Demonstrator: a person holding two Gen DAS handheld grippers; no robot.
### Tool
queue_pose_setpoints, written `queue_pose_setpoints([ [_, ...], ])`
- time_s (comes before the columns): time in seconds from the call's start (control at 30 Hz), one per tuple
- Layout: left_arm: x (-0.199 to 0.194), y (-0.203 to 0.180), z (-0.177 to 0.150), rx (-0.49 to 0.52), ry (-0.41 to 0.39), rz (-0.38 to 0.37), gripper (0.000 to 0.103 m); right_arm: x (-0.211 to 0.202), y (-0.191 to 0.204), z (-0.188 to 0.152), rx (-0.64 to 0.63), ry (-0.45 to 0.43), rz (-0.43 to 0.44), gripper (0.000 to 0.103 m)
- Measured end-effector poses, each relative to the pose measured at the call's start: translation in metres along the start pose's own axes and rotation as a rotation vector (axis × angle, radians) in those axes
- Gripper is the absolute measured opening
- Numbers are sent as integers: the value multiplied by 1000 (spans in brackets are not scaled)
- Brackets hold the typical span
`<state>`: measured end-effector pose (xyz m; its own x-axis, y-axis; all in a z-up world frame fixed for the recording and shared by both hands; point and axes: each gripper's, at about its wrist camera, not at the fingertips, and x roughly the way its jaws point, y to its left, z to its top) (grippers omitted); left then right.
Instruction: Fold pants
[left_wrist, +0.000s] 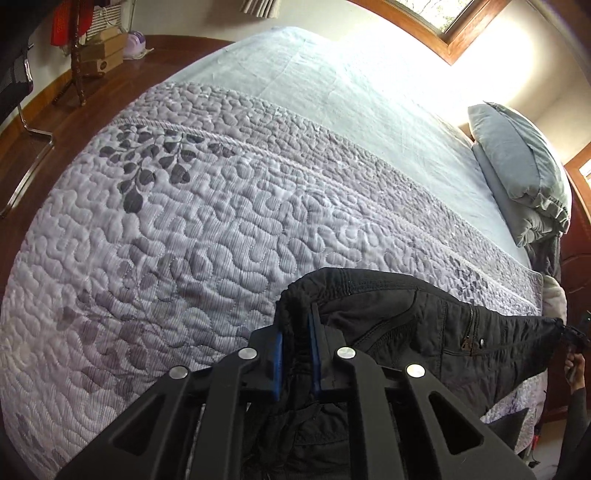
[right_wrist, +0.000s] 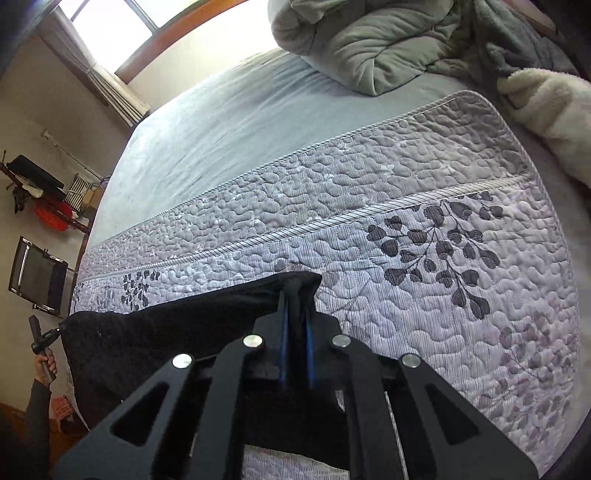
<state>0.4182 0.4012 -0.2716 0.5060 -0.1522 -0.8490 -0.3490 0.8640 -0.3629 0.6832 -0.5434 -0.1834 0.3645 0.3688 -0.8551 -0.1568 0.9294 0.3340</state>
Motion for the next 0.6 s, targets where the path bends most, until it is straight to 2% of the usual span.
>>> queue_pose_setpoints([
  [0.1, -23, -11, -1, 11, -35, -38, 11, -35, 1, -14, 9, -38, -3, 6],
  [0.27, -67, -25, -12, 40, -100, -98, 11, -82, -4, -56, 27, -82, -17, 6],
  [0.6, -137, -24, -68, 57, -172, -166, 11, -131, -18, -183, 93, -168, -35, 6],
])
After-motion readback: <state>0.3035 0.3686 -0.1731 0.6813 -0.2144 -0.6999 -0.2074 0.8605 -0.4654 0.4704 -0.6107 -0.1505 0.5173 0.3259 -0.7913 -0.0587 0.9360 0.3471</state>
